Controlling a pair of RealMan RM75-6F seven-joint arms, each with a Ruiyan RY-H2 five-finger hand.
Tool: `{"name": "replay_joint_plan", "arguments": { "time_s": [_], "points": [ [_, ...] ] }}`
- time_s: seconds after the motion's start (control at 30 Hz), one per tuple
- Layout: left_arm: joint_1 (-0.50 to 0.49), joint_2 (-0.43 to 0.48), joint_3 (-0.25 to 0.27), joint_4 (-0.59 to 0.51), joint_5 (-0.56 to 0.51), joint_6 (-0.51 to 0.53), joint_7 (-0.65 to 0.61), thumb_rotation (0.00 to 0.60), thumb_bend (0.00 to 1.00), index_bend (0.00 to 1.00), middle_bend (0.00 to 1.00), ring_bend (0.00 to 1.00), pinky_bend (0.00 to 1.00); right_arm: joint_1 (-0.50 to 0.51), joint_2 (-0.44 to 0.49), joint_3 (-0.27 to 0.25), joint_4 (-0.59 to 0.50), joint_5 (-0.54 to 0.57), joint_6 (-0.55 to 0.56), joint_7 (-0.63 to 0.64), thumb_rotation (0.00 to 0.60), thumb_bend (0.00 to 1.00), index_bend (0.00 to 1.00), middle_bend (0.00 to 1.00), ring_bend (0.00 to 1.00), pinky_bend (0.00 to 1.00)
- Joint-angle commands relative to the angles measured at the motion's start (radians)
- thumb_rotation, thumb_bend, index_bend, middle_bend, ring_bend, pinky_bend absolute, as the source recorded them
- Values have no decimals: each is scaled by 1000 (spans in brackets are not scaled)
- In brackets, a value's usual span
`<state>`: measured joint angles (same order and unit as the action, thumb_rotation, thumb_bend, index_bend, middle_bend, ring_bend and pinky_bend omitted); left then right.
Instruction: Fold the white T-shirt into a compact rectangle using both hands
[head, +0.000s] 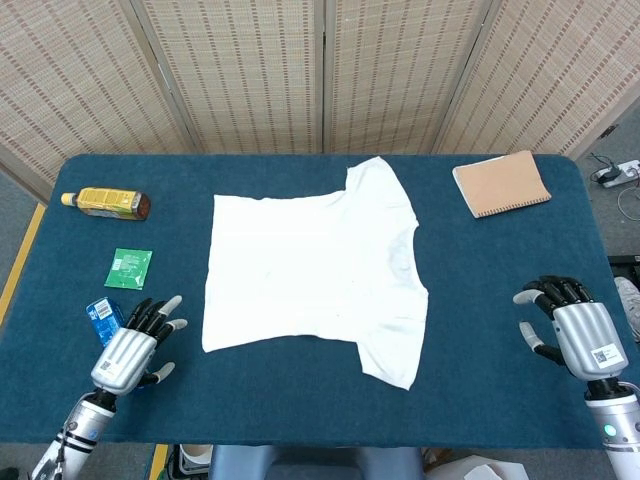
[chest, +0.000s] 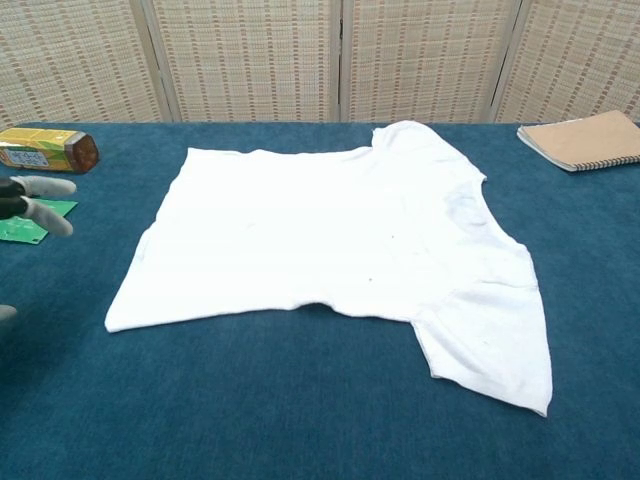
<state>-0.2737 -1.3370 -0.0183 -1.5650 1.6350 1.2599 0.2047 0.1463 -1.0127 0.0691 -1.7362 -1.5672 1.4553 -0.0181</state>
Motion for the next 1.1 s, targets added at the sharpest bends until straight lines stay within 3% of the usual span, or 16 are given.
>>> {"name": "replay_joint_plan", "arguments": {
  "time_s": [0.03,0.3,1.1],
  "points": [
    [-15,-74,-4,54,-32,-24,36,600,251,338,103,110,12,-2,0,-2,0,2,-1,1,600,328,402,332,204,204],
    [-62,-174,-27,126,-90,-86,84,600,251,362,105,113,12,-7,-3,-5,2,0,7,4,600,328,401,332,203,204],
    [-141,-302,-54,241,-204,-160,120,600,252,439,127,114,12,-25,4,-7,7,13,21,15,600,329,401,332,204,204]
  ]
}}
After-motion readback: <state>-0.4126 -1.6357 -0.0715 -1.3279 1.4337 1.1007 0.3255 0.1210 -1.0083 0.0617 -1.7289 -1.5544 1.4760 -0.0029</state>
